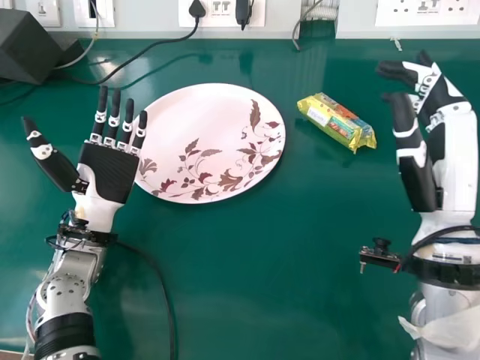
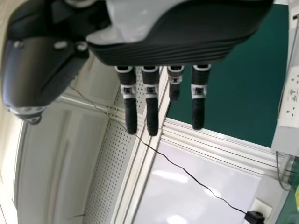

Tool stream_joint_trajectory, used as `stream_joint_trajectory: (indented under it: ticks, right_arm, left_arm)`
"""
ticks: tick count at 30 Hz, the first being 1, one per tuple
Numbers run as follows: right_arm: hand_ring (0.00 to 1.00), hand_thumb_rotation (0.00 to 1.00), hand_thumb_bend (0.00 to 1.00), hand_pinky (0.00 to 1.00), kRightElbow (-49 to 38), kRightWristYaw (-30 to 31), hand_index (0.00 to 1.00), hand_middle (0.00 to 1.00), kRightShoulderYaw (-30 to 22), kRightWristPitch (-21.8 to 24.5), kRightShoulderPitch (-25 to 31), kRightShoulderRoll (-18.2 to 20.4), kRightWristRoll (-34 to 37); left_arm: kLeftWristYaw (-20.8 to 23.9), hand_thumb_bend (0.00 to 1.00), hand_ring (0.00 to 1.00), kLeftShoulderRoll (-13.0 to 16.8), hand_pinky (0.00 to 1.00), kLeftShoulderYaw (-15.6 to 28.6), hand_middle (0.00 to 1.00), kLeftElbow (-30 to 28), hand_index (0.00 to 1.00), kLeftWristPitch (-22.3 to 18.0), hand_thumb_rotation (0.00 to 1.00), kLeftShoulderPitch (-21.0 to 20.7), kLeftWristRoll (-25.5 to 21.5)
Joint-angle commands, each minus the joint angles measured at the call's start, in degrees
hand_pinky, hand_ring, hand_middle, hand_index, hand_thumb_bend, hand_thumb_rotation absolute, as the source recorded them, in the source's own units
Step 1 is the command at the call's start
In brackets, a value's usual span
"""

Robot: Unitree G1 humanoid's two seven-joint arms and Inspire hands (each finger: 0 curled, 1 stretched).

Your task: Pick up biscuit and place it in the plate

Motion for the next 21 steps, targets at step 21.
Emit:
stream_joint_trajectory:
  ticks: [21]
  right_arm:
    - [0.79, 0.62, 0.95, 0.87, -2.42, -0.90, 0.71, 0.75, 0.69, 3.36, -1.30, -3.47, -9.99]
  left_arm:
    - [1.99, 0.99, 0.79, -2.22, 0.74, 0.25, 0.87, 2.54, 0.91, -0.01, 0.84, 3.82, 0.89]
